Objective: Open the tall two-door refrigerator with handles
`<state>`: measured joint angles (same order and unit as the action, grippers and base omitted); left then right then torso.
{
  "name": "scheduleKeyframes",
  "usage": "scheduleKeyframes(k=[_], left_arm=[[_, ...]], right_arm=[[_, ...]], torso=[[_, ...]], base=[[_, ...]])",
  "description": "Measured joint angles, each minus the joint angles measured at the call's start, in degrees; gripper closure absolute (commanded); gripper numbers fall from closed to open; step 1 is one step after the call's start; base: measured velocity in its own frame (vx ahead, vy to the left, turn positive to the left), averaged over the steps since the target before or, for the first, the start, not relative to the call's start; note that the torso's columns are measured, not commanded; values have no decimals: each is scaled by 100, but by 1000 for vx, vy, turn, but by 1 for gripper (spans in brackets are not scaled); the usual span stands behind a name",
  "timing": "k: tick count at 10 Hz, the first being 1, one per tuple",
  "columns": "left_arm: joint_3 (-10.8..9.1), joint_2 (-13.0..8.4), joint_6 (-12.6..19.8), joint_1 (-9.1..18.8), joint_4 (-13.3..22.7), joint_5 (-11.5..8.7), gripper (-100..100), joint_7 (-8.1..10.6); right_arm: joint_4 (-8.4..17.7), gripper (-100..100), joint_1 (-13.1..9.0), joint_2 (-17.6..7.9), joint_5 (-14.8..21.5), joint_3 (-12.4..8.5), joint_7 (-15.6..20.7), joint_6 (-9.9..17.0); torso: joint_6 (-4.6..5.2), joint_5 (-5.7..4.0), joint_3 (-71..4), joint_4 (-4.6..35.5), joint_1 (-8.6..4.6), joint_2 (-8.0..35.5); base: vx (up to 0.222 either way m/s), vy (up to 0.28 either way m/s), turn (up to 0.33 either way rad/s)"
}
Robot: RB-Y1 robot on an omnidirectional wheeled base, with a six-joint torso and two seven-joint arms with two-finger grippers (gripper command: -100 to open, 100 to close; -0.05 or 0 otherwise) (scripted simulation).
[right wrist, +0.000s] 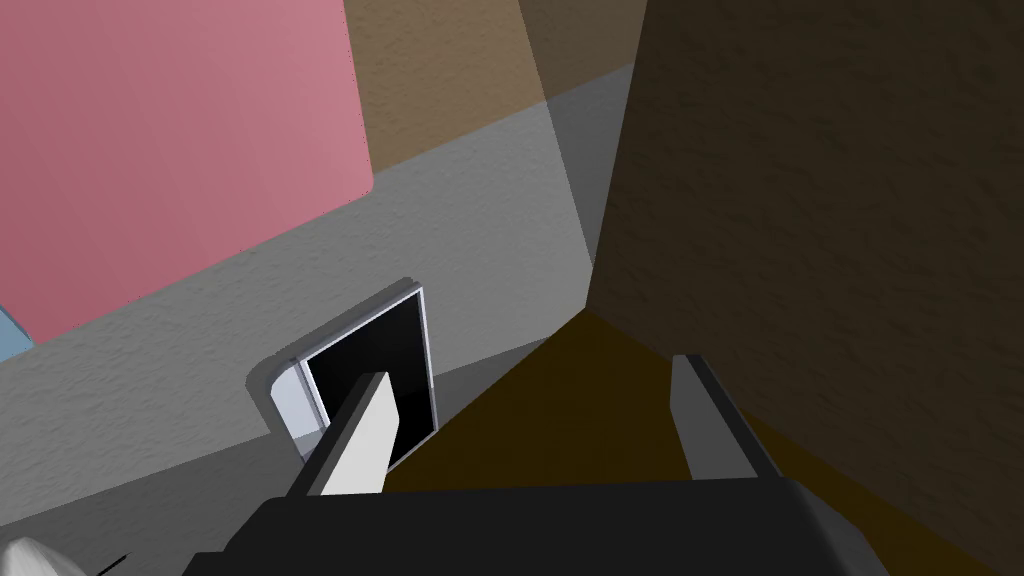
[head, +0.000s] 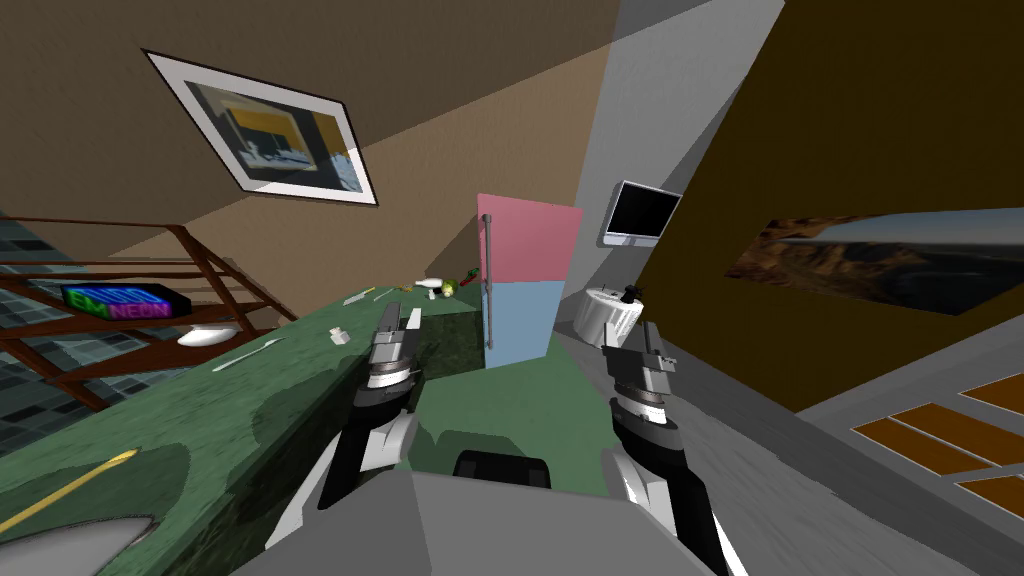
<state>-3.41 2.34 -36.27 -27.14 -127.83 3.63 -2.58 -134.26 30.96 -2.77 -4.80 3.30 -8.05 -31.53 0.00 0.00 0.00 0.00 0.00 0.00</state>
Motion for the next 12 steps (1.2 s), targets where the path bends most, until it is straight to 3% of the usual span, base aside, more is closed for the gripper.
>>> scheduleKeyframes(k=[2,9,10,12], left_arm=[[0,0,0,0,0,0,0,0],[0,0,-1,0,-2,0,0,0],[0,0,-1,0,-2,0,-100,0],[-30,-311,106,32,-12,-74,-100,-45]], right_arm=[[0,0,0,0,0,0,0,0],[-2,0,0,0,0,0,0,-1],[-2,0,0,0,0,0,0,-1],[1,0,1,0,0,0,0,0]], torso=[[0,0,-1200,600,0,597],[0,0,-7073,3537,0,3539],[0,0,-7919,3960,0,3962],[0,0,-8429,4204,-1,4203]], base=[[0,0,0],[0,0,0],[15,-4,-4],[26,-12,-7]])
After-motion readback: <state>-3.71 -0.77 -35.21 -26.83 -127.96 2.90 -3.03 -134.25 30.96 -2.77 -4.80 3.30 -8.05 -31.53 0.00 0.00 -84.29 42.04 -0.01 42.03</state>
